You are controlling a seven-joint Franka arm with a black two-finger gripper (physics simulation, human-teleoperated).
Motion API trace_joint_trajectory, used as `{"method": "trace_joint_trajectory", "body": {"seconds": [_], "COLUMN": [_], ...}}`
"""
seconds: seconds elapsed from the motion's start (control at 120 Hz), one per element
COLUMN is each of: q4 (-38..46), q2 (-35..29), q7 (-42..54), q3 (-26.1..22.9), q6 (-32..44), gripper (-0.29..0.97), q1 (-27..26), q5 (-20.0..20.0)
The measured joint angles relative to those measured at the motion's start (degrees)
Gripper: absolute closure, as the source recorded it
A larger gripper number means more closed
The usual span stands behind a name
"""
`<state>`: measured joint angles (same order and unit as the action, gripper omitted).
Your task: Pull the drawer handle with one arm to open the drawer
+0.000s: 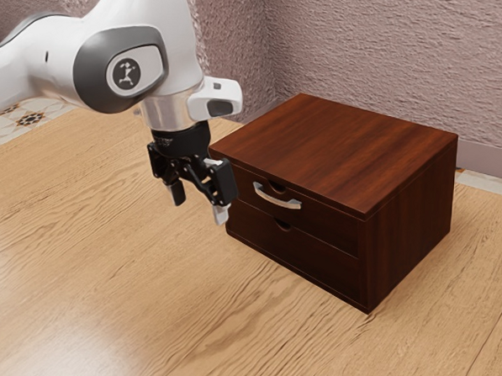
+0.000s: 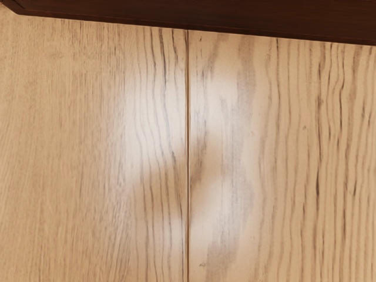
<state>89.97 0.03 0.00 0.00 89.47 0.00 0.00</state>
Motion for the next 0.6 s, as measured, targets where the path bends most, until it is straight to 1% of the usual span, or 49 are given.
{"method": "trace_joint_trajectory", "body": {"seconds": [0.017,0.033,0.05,0.083,0.125,0.167,0.258,0.492,0.542,0.6], "q4": [0.0,-5.45,-9.47,-14.6,-17.82,-19.32,-20.37,-20.62,-20.97,-22.14], "q2": [0.0,3.46,6.05,9.34,11.47,12.45,13.13,13.25,12.43,9.25], "q7": [0.0,0.08,0.16,0.3,0.46,0.62,0.91,1.49,1.61,2.01], "q3": [0.0,-3.96,-6.87,-10.6,-12.93,-13.99,-14.74,-14.89,-14.86,-14.93], "q6": [0.04,-0.9,-1.76,-3.28,-4.86,-6.16,-8.22,-10.7,-11.01,-11.25], "gripper": [0.0,0.0,0.0,0.01,0.0,0.0,0.0,0.0,0.0,0.0], "q1": [0.0,3.85,6.5,10.52,14.49,16.57,17.67,17.86,17.96,18.14], "q5": [0.0,0.15,0.3,0.53,0.73,0.88,1.07,1.13,1.14,1.06]}}
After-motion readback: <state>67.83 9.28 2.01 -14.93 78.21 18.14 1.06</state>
